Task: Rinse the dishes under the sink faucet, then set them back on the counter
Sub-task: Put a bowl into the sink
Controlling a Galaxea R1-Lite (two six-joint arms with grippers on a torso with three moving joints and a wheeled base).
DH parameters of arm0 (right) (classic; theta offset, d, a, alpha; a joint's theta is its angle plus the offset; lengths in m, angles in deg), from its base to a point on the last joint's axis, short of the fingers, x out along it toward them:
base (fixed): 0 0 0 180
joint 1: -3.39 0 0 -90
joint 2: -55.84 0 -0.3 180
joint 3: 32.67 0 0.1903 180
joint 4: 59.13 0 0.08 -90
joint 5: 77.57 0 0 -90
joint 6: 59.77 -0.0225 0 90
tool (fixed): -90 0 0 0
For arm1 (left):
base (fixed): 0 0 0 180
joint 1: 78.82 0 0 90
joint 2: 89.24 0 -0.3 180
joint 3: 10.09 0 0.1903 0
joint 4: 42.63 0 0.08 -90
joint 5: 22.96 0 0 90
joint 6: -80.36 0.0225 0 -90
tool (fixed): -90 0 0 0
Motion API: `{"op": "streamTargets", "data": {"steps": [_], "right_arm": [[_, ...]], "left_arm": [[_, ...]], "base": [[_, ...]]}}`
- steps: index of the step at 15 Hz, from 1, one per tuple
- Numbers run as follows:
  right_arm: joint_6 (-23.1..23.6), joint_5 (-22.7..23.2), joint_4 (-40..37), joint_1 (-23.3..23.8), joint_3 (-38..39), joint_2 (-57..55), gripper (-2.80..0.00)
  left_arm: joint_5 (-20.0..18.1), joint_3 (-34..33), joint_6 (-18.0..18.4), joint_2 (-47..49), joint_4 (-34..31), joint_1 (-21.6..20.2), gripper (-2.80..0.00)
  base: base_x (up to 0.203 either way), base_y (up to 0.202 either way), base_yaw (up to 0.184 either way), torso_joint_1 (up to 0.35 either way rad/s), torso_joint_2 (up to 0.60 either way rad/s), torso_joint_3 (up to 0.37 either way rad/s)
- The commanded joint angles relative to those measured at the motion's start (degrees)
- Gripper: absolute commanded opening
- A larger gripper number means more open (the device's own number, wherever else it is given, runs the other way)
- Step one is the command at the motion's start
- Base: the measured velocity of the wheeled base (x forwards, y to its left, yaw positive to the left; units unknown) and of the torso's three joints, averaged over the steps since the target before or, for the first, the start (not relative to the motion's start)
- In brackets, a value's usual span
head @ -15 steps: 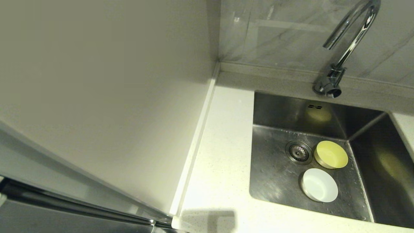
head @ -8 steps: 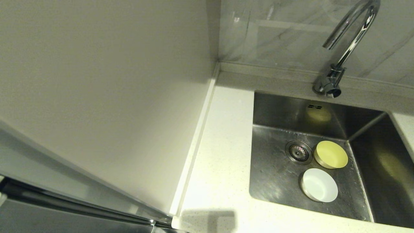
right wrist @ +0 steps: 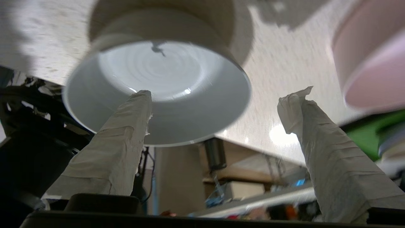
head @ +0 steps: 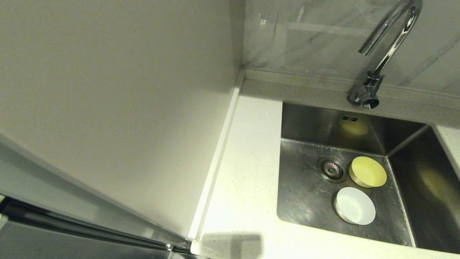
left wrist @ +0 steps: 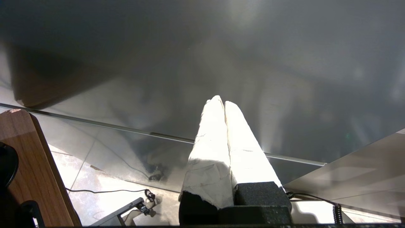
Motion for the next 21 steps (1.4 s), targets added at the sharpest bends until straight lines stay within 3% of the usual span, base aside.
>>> {"op": "streamTargets", "data": {"steps": [1, 3, 17, 18, 21], "right_arm": [[2.92, 3.54, -0.34, -0.09, -0.01, -1.49, 0.00], [4.79, 6.18, -0.34, -0.17, -0.25, -2.11, 0.00], [7.49, 6.01, -0.25, -0.26, -4.47, -6.84, 0.00], [7.99, 6.01, -0.34, -0.25, -4.47, -6.85, -2.80], [9.18, 5.92, -0.42, -0.17, -4.29, -7.12, -2.80]], "left_arm": [[0.02, -0.09, -0.01, 0.00, 0.02, 0.00, -2.80], [0.02, -0.18, -0.01, 0.00, 0.02, 0.00, -2.80], [0.02, -0.18, -0.01, 0.00, 0.02, 0.00, -2.80], [0.02, -0.18, -0.01, 0.00, 0.02, 0.00, -2.80], [0.02, -0.18, -0.01, 0.00, 0.02, 0.00, -2.80]], "base": [[0.000, 0.000, 0.000, 0.000, 0.00, 0.000], [0.000, 0.000, 0.000, 0.000, 0.00, 0.000], [0.000, 0.000, 0.000, 0.000, 0.00, 0.000], [0.000, 0.000, 0.000, 0.000, 0.00, 0.000], [0.000, 0.000, 0.000, 0.000, 0.00, 0.000]]}}
